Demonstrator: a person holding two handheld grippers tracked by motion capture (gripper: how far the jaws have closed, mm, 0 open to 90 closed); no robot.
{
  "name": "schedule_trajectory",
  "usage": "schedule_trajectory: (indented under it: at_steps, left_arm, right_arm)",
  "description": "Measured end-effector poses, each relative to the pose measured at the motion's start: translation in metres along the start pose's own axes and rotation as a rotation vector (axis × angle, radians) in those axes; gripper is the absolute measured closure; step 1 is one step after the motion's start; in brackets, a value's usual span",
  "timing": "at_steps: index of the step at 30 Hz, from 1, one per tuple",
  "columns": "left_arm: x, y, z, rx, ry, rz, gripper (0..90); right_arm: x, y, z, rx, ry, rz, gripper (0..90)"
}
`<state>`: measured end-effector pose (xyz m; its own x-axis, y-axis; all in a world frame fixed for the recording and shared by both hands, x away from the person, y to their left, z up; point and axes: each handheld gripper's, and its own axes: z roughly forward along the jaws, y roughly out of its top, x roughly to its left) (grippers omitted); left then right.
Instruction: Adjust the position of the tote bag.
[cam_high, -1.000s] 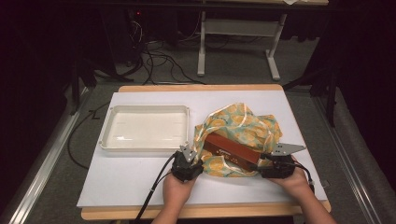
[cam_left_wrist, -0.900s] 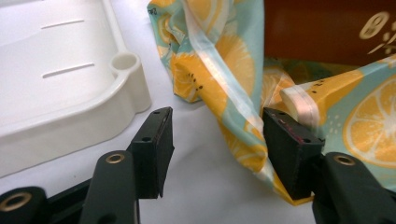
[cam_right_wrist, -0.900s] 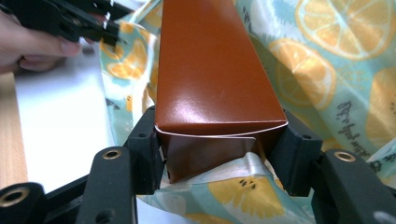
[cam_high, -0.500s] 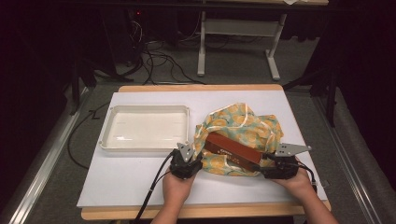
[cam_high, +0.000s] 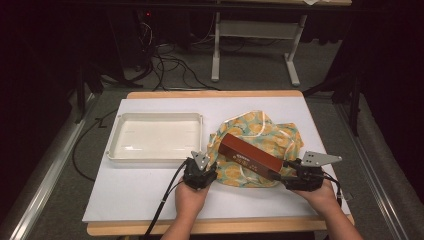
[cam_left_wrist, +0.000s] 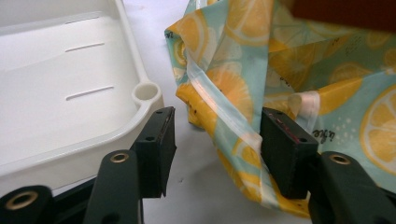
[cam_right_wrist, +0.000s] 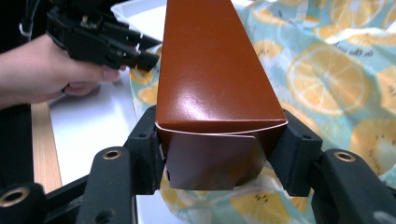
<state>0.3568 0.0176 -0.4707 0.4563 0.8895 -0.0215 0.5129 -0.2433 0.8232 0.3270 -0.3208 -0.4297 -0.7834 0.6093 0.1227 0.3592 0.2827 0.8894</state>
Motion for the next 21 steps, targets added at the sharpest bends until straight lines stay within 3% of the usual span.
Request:
schedule_trajectory:
  at_steps: [5,13,21]
  left_arm:
    - [0.004,0.003,-0.01,-0.015,-0.02,-0.005,42.8]
    - [0.009,0.007,-0.029,-0.086,-0.072,-0.028,29.6]
    - [0.016,0.011,-0.042,-0.137,-0.089,-0.032,27.0]
  right_arm:
    - [0.0,0.007,0.003,0.001,-0.006,-0.013,44.6]
    - [0.003,0.022,0.006,-0.001,-0.015,-0.04,44.6]
    - [0.007,0.038,0.009,-0.008,-0.012,-0.059,44.5]
